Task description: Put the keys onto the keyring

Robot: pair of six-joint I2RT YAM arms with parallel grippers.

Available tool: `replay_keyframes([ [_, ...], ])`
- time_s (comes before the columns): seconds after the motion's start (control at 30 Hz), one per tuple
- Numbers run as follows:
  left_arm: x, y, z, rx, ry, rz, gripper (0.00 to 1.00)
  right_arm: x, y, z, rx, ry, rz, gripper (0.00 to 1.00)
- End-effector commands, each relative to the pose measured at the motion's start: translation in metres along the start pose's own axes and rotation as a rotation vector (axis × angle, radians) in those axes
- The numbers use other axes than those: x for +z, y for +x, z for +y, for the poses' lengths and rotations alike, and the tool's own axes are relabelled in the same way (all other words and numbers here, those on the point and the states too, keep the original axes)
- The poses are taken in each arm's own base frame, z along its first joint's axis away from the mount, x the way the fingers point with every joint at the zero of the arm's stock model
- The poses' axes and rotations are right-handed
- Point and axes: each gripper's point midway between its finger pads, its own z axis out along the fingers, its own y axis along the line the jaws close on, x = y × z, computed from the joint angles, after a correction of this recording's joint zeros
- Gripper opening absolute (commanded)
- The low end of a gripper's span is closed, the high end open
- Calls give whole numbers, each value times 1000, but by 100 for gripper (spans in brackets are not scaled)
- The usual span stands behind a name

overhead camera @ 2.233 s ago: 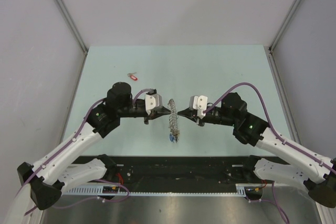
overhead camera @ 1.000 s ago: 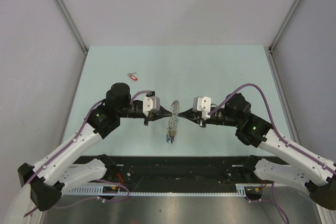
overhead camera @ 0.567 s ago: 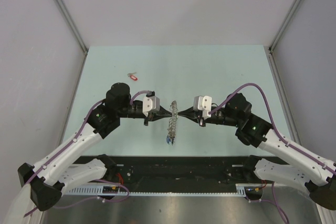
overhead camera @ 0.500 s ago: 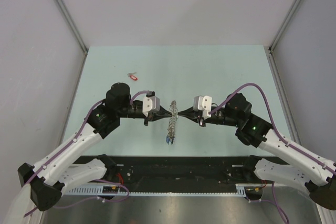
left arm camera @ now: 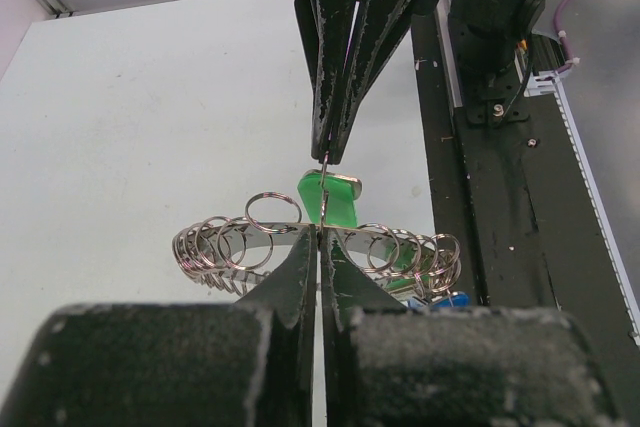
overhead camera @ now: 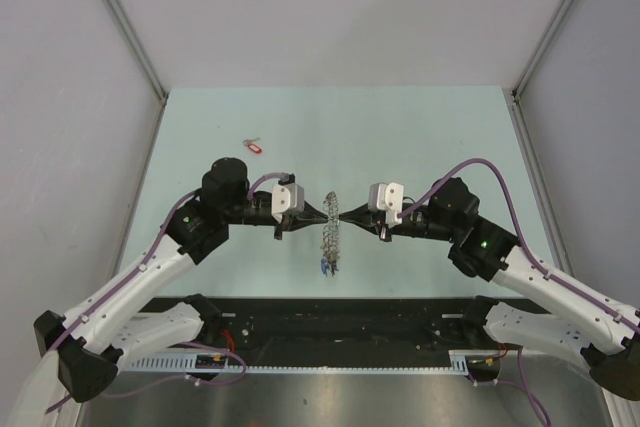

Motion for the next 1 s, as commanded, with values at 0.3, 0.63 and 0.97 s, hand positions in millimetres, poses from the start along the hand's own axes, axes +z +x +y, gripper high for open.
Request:
replay_keyframes([
  [0.3, -3, -23, 2, 61, -1, -74, 0, 3, -12, 0, -14, -8, -52, 0],
  [0.63, -2, -22, 3, 56, -7, -72, 0, 6, -12, 1, -9, -21, -58, 0],
  [0.97, -3, -22, 4, 61, -15, -68, 0, 2, -13, -2, -9, 6, -53, 0],
])
